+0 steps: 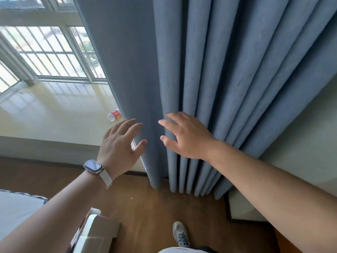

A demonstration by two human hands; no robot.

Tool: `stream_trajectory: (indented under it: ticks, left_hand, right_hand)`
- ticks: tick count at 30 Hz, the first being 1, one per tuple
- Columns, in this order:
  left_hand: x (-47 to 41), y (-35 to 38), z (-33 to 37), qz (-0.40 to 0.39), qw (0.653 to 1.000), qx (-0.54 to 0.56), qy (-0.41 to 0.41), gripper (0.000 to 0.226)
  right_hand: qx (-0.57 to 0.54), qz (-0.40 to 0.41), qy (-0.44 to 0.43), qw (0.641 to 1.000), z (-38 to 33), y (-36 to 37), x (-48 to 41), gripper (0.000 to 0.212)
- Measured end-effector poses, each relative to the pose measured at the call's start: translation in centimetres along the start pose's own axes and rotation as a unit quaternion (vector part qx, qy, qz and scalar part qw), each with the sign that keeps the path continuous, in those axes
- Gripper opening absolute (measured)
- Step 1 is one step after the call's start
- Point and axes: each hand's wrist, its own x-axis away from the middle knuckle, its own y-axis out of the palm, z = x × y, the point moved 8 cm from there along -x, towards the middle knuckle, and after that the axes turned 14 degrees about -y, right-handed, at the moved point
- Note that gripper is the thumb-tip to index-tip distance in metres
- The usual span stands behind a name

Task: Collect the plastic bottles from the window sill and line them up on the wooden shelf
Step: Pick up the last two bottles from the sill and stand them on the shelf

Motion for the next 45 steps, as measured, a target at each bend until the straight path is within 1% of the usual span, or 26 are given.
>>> stream_trajectory:
  ticks: [8, 15, 18, 20, 22, 27, 33, 39, 45]
  left_hand:
    - [-3.7, -1.8, -4.3, 0.032, 0.992, -0.060, -0.107, 0.059]
    - [-2.9, -4.3, -9.9, 0.055, 0.976, -0.088, -0.191, 0.061]
    - [-1.9, -5.0, -12.6, 0.058, 0.970, -0.091, -0.219, 0.061]
    - [-1.3, -5.3, -14.5, 0.056, 0.966, -0.096, -0.233, 0.061]
    - [-1.0, -5.8, -16.6, 0.056, 0.963, -0.097, -0.246, 0.060]
    - [-1.3, -6.7, -22.3, 0.070, 0.960, -0.100, -0.254, 0.057]
    - [-2.8, -8.8, -31.6, 0.083, 0.957, -0.088, -0.265, 0.054]
    - [-4.2, -11.0, -41.1, 0.097, 0.954, -0.082, -0.271, 0.053]
    - [-5.5, -11.2, -46.3, 0.099, 0.954, -0.063, -0.276, 0.054]
  right_hand:
    - [-0.017, -0.012, -0.104, 0.994, 1.4, 0.9, -9.0, 0.060]
    - [-0.058, -0.027, -0.180, 0.982, -1.2, 3.6, -15.1, 0.063]
    - [-0.071, -0.016, -0.207, 0.976, -2.7, 4.9, -17.0, 0.056]
    - [-0.065, -0.017, -0.233, 0.970, -4.3, 5.8, -18.1, 0.052]
    - [-0.044, -0.038, -0.254, 0.965, -5.8, 6.8, -19.4, 0.053]
    - [-0.006, -0.089, -0.270, 0.959, -8.4, 9.5, -24.3, 0.057]
    - [0.032, -0.124, -0.276, 0.953, -12.0, 12.1, -32.8, 0.057]
    - [0.031, -0.138, -0.272, 0.952, -16.8, 15.4, -40.6, 0.070]
    - [0.035, -0.151, -0.256, 0.954, -18.3, 18.0, -45.0, 0.072]
